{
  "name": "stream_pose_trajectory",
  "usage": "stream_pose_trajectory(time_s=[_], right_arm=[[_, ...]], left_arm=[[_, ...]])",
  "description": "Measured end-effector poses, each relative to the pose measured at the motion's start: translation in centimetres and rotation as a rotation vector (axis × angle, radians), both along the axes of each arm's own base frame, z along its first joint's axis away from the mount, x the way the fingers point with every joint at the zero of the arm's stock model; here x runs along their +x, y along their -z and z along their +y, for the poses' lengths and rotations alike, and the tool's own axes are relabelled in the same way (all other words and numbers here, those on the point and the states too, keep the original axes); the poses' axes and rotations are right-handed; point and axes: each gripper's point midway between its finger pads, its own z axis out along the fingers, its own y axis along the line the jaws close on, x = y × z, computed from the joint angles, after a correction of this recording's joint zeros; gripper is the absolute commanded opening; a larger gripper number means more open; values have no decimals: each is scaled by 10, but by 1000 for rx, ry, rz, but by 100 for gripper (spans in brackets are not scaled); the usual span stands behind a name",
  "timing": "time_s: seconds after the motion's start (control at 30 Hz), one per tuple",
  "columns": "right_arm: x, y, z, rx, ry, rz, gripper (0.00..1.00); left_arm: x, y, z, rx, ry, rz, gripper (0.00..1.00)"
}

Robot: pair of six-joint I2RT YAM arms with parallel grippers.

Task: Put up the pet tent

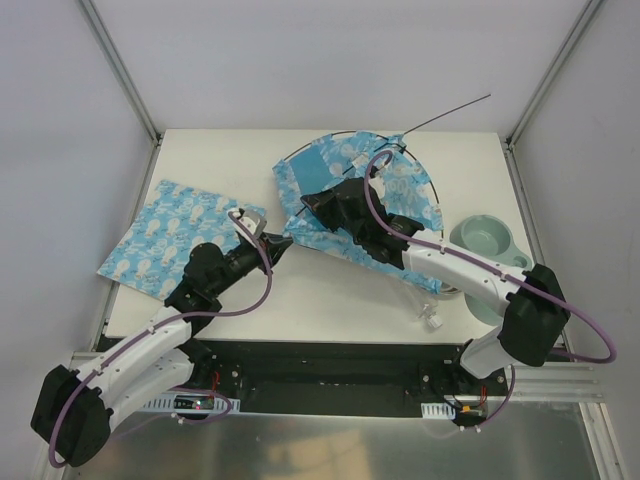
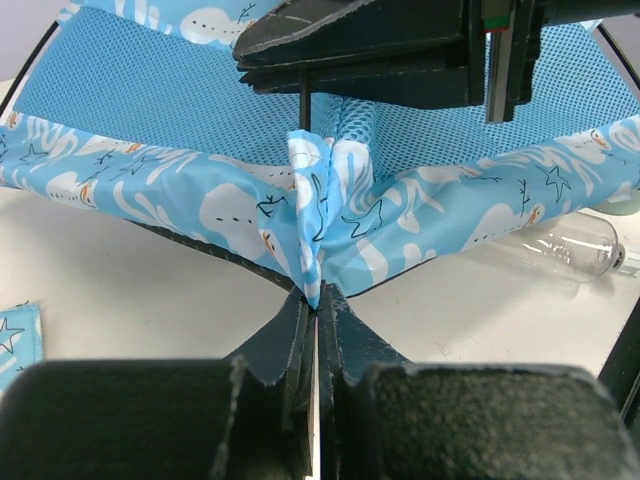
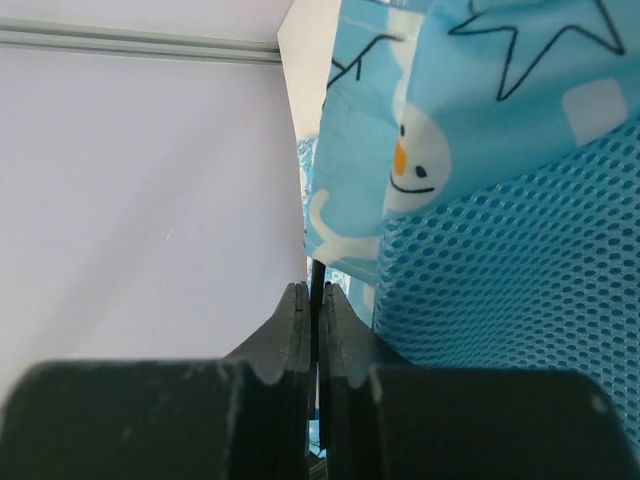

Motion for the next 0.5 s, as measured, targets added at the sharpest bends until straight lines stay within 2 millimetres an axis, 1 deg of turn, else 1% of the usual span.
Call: stream_pose_trajectory(time_s=[0.23,0.5], right_arm=[[0,-1,1,-3,-8,-16,0],[-13,2,10,-73,-69,-61,0]], left_arm=[[-4,-4,2,-3,3,-8,0],[-6,-5,0,11,22,-6,0]])
